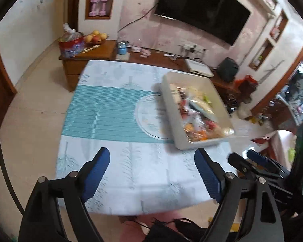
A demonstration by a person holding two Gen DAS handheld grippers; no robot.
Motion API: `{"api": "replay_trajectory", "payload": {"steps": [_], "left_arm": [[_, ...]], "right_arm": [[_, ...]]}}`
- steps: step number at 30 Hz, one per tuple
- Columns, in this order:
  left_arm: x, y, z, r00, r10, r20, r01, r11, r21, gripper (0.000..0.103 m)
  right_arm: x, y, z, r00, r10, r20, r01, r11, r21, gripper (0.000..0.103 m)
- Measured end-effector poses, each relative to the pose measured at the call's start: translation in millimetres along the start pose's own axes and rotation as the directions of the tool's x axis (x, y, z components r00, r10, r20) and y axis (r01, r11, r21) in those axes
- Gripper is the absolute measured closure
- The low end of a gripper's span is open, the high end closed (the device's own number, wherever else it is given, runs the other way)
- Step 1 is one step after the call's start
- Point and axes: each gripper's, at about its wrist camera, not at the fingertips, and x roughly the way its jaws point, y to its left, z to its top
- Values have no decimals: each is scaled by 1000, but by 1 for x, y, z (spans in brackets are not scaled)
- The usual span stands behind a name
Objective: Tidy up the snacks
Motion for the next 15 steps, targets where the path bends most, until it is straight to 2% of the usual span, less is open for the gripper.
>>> {"api": "replay_trajectory", "payload": {"steps": [4, 7, 12, 15], "left_arm": [[-13, -18, -11, 1000, 4, -25, -4, 1000, 16, 18], [-22, -35, -15, 998, 60, -36, -59, 998, 34, 18], [-35, -61, -13, 993, 121, 17, -121, 993, 9, 18], [-46, -75, -12, 987, 142, 69, -141, 990, -19, 18]], "right_arm": [[-26, -1, -7, 1000, -2, 12, 1, 998, 65, 10], [-43, -7, -9, 1000, 13, 16, -15, 995, 103, 10], [-71, -16, -8, 998, 11, 59, -15, 997, 77, 9], [-82, -24, -10, 1000, 2, 31, -5, 997, 79, 9]]}}
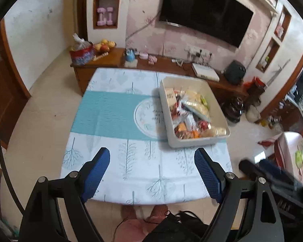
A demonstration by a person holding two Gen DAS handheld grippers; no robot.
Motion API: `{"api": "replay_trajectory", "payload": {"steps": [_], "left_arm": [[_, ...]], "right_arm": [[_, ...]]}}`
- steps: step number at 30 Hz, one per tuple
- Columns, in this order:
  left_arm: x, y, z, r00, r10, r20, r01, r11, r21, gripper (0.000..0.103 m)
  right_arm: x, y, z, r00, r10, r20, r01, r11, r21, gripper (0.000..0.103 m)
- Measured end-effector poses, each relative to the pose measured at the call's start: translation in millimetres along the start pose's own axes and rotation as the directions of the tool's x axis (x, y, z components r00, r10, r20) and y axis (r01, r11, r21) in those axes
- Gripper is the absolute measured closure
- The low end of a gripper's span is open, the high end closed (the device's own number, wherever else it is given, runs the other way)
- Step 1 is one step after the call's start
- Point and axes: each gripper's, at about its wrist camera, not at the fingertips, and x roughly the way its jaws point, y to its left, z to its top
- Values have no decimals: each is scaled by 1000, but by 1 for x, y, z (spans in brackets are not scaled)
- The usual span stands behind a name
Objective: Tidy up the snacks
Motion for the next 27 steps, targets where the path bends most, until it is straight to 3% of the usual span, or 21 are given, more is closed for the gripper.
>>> {"api": "replay_trajectory", "payload": {"steps": [6, 9, 11, 20, 27], "left_arm": [[-10, -17, -10, 997, 44, 63, -41, 998, -58, 10], [-11, -23, -17, 992, 94, 80, -89, 994, -66, 8], [-13, -27, -22, 987, 127, 95, -122, 991, -64, 1], [-21, -26, -26, 958, 245, 148, -235, 968, -85, 1], [-19, -25, -22, 936, 319, 149, -309, 947, -84, 1]], "right_arm": [[-18, -5, -8, 999, -3, 33, 5, 999, -38, 8], [-17, -3, -14, 999, -1, 35, 4, 996, -85, 1], [-17, -1, -16, 999, -4, 43, 9, 994, -107, 0], [-24, -1, -16, 995, 29, 93, -15, 989, -146, 0], [-19, 5, -11, 996, 40, 86, -25, 986, -163, 0]]}}
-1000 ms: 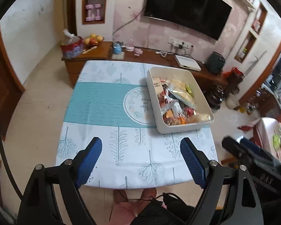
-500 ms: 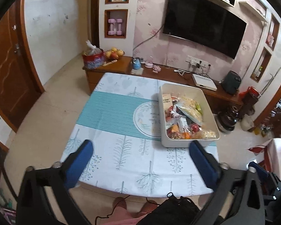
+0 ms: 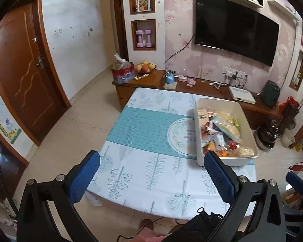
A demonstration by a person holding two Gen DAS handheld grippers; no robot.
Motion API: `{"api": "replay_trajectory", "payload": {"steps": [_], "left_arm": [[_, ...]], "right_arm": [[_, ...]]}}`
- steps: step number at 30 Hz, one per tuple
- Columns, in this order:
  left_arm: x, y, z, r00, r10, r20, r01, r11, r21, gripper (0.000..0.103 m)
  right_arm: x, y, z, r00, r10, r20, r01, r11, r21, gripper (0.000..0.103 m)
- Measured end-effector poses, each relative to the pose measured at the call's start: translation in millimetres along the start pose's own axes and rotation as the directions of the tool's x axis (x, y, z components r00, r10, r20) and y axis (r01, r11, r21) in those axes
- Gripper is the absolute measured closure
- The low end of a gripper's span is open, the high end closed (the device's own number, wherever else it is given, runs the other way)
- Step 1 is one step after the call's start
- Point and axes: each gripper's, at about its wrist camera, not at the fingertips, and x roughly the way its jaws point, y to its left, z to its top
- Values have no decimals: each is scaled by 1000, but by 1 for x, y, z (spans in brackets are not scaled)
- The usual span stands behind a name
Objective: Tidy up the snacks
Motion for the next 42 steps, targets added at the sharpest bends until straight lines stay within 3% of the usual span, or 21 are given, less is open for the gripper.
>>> {"api": "replay_trajectory", "payload": {"steps": [13, 42], "left_arm": [[4, -9, 12, 1000, 1, 11, -2, 997, 81, 1], [9, -6, 9, 1000, -12, -20, 13, 996, 83, 1]], "right_arm": [[15, 4, 4, 1000, -1, -17, 1, 1000, 27, 0], [27, 1, 0, 998, -12, -66, 16, 998, 56, 0]]}}
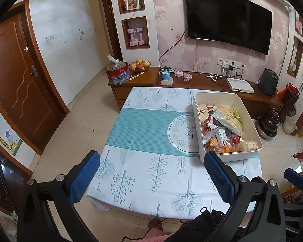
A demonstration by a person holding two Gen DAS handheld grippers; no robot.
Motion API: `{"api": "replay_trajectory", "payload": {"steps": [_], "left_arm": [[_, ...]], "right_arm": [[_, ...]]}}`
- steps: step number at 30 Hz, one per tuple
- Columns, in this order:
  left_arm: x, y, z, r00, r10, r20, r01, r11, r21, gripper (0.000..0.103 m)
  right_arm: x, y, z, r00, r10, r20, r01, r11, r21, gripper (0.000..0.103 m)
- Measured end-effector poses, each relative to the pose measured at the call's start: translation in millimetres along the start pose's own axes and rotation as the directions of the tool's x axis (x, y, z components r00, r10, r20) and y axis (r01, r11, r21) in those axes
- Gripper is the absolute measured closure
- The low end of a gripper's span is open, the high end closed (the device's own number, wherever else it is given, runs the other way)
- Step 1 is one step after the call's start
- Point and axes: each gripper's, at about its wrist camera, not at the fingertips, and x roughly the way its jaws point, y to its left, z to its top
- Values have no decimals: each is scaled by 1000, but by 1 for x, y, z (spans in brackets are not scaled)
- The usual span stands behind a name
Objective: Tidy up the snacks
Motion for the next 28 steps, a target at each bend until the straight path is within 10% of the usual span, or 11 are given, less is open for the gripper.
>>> {"api": "replay_trajectory", "payload": {"steps": [28], "left_arm": [[3, -2, -4, 1000, -3, -12, 3, 1000, 2, 1]], "right_arm": [[2, -4, -5, 1000, -1, -12, 1, 1000, 5, 0]]}}
